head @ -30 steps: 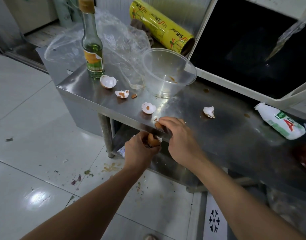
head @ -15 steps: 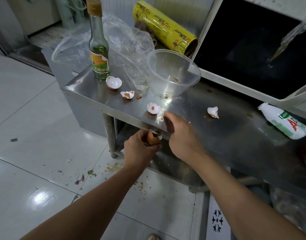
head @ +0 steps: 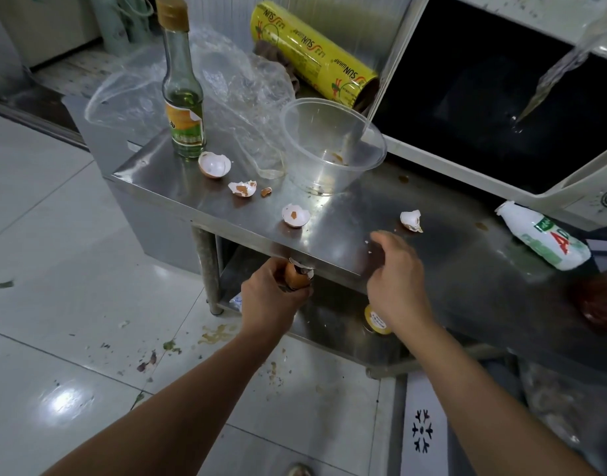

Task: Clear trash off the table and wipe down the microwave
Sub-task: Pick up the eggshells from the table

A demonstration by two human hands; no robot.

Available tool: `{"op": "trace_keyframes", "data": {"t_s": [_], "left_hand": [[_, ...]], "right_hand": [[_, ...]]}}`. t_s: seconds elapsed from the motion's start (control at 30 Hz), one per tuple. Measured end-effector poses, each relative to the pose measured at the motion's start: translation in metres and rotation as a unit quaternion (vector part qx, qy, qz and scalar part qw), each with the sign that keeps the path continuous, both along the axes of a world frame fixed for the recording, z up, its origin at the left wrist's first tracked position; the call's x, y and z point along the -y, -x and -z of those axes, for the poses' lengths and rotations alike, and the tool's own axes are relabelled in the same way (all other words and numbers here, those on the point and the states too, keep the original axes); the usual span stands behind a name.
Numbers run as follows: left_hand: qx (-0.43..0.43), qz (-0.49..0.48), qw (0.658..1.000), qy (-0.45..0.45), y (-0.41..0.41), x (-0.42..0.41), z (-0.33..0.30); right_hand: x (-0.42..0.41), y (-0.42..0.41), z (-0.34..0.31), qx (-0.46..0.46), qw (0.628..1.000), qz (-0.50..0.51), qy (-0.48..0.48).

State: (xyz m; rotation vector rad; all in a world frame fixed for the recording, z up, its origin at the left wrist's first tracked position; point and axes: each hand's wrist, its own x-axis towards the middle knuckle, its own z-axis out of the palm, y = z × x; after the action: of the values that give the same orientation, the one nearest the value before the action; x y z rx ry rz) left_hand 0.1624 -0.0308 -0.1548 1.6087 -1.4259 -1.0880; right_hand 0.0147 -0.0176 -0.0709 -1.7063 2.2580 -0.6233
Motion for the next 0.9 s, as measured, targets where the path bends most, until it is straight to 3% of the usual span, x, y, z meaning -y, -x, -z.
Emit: {"op": "trace_keyframes", "data": {"t_s": [0.17,0.33,0.47,0.6,0.73,0.9], "left_hand": [[-0.001,-0.005,1.000,0.002,0.004,0.000,0.004],[-0.018,-0.022,1.000,0.011,0.007,-0.002,0.003],[-0.030,-0.020,0.999,0.013,0.007,-0.003,0.002],[-0.025,-0.010,1.000,0.005,0.006,-0.002,0.000],[-0.028,-0.005,1.000,-0.006,0.006,-0.003,0.000],[-0.026,-0.023,0.999,0.008,0.006,-0.001,0.000]], "right_hand": [[-0.005,-0.013,0.006,0.001,1.000,-0.005,-0.018],[-0.021,-0.040,0.014,-0.025,0.994,-0.102,-0.012],[-0.024,-0.047,0.010,0.023,0.991,-0.129,-0.020],[-0.016,-0.033,0.004,0.056,0.996,-0.074,0.005],[0.000,-0.014,0.004,-0.014,0.999,-0.009,-0.051],[-0.022,-0.044,0.016,-0.020,0.989,-0.131,-0.059]]}}
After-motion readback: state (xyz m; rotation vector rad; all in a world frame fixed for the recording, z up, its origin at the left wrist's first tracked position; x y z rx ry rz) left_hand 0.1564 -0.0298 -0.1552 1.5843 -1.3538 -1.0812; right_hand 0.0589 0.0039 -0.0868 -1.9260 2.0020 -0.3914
